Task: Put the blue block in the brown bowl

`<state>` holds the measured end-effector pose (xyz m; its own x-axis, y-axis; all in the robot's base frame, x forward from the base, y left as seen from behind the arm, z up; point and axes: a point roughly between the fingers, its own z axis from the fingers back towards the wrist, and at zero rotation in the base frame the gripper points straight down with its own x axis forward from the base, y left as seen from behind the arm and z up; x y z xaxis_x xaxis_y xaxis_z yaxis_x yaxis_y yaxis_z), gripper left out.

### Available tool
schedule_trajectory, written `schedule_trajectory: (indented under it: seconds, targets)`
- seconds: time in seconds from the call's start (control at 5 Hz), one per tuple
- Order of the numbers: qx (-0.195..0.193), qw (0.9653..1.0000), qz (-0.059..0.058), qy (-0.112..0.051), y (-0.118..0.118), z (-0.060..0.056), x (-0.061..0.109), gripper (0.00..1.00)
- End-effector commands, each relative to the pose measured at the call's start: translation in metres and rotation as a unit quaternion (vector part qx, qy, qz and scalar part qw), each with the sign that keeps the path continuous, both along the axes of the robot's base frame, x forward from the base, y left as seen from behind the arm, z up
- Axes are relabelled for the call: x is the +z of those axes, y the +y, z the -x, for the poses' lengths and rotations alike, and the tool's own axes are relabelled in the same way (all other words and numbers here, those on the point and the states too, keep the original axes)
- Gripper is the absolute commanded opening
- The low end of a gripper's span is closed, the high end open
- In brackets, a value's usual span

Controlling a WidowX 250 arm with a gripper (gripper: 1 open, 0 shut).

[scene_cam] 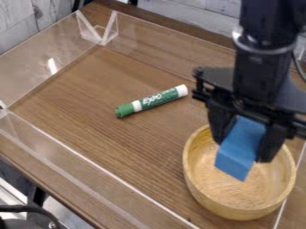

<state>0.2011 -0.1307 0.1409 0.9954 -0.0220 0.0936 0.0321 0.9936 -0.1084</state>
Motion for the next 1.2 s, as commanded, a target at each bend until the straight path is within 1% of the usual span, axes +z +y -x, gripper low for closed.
schedule_trajectory:
  seconds: [0.0,0.2,0.6,0.8,1.0]
  targets:
    - [0.008,0.9997,0.008,-0.023,-0.001,-0.006,-0.005,0.0]
    - [0.012,0.9996,0.007,-0.025,0.003,-0.011,-0.014,0.0]
    - [0.023,0.9992,0.009,-0.03,0.011,-0.015,-0.025,0.0]
    - [0.029,0.999,0.012,-0.033,0.015,-0.017,-0.028,0.0]
    - [0.029,0.999,0.016,-0.031,0.013,-0.015,-0.027,0.0]
